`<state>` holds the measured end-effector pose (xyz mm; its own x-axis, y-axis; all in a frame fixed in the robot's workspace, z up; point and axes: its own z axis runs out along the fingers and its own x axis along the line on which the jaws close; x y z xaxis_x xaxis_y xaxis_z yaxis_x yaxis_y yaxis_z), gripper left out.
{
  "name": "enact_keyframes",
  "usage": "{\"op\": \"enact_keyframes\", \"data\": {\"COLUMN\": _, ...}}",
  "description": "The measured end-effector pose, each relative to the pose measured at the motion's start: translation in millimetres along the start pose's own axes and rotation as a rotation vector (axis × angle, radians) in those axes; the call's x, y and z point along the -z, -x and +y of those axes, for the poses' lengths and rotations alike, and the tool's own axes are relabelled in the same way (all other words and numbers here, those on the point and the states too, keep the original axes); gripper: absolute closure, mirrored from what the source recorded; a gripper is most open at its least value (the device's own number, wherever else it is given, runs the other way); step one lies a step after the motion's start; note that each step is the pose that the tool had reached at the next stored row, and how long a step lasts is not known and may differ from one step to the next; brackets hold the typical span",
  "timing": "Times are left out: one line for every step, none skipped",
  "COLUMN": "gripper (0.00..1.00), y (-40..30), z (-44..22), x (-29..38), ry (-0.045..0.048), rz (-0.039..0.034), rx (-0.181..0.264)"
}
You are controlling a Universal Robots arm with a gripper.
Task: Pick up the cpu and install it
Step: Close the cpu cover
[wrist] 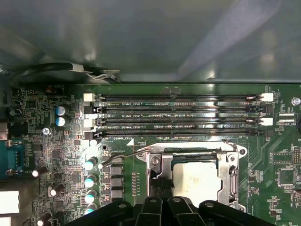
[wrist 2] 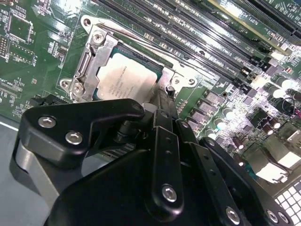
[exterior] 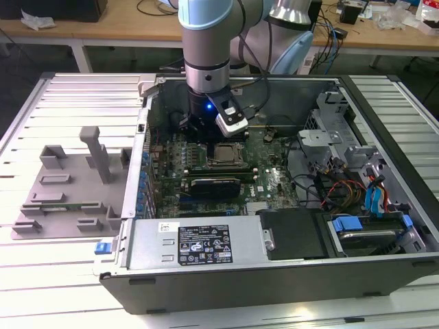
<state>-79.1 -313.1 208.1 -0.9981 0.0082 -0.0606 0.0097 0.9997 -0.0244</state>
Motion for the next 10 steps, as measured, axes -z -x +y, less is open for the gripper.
{"op": "enact_keyframes", "data": {"gripper": 0.89, "y": 0.0, "z": 0.0, "x": 0.1, "ry": -0.0001, "rz": 0.0, "rx": 0.0}}
{"op": "enact_keyframes", "data": {"gripper": 0.89, "y": 0.0, "z": -0.1, "x": 0.2, "ry": -0.0004, "rz": 0.0002, "rx": 0.0}}
{"op": "enact_keyframes", "data": {"gripper": 0.89, "y": 0.0, "z": -0.1, "x": 0.7, "ry": -0.0007, "rz": 0.0005, "rx": 0.0}}
{"op": "enact_keyframes", "data": {"gripper": 0.89, "y": 0.0, "z": -0.2, "x": 1.8, "ry": -0.0007, "rz": 0.0005, "rx": 0.0}}
{"op": "enact_keyframes", "data": {"gripper": 0.89, "y": 0.2, "z": -0.2, "x": 4.8, "ry": -0.0004, "rz": 0.0002, "rx": 0.0}}
{"op": "enact_keyframes", "data": {"gripper": 0.89, "y": 0.5, "z": -0.3, "x": 9.0, "ry": -0.0003, "rz": 0.0002, "rx": 0.0}}
{"op": "enact_keyframes", "data": {"gripper": 0.89, "y": 0.8, "z": -0.4, "x": 14.5, "ry": -0.0005, "rz": 0.0002, "rx": 0.0}}
{"op": "enact_keyframes", "data": {"gripper": 0.89, "y": 1.0, "z": -0.5, "x": 16.2, "ry": -0.001, "rz": 0.0003, "rx": 0.0}}
{"op": "enact_keyframes", "data": {"gripper": 0.89, "y": 1.1, "z": -0.5, "x": 17.6, "ry": -0.0013, "rz": 0.0003, "rx": 0.0}}
{"op": "enact_keyframes", "data": {"gripper": 0.89, "y": 1.1, "z": -0.5, "x": 17.9, "ry": -0.0012, "rz": 0.0001, "rx": 0.0}}
